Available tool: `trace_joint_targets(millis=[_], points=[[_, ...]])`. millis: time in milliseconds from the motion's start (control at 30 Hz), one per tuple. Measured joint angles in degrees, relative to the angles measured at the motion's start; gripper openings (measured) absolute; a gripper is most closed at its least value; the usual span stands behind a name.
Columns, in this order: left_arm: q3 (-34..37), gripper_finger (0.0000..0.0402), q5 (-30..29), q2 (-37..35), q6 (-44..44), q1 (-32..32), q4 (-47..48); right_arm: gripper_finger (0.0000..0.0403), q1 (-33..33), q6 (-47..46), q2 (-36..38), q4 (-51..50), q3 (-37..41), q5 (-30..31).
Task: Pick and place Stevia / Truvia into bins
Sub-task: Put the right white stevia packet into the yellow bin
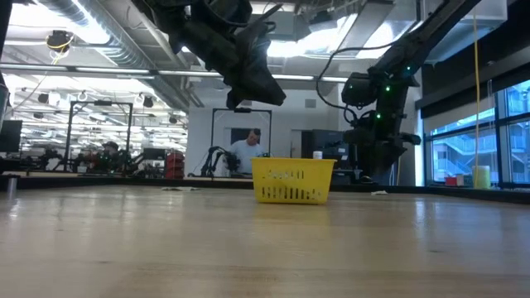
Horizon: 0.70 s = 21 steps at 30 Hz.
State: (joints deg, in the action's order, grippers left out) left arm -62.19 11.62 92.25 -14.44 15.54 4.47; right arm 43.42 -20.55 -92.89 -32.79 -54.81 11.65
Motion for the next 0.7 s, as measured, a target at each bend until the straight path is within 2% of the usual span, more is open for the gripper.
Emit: trace_joint_targets(millis=[367,700], points=[[0.1,0.0058,0.0,0.0,-1.3,0.0,0.0,0.0119,2.1,1.5,-6.9,1.8,0.0,-2.3],[0.1,0.0058,0.0,0.0,-1.3,0.0,0.0,0.0116,4.3,1.3,-10.5,0.4,-0.5,-3.5]])
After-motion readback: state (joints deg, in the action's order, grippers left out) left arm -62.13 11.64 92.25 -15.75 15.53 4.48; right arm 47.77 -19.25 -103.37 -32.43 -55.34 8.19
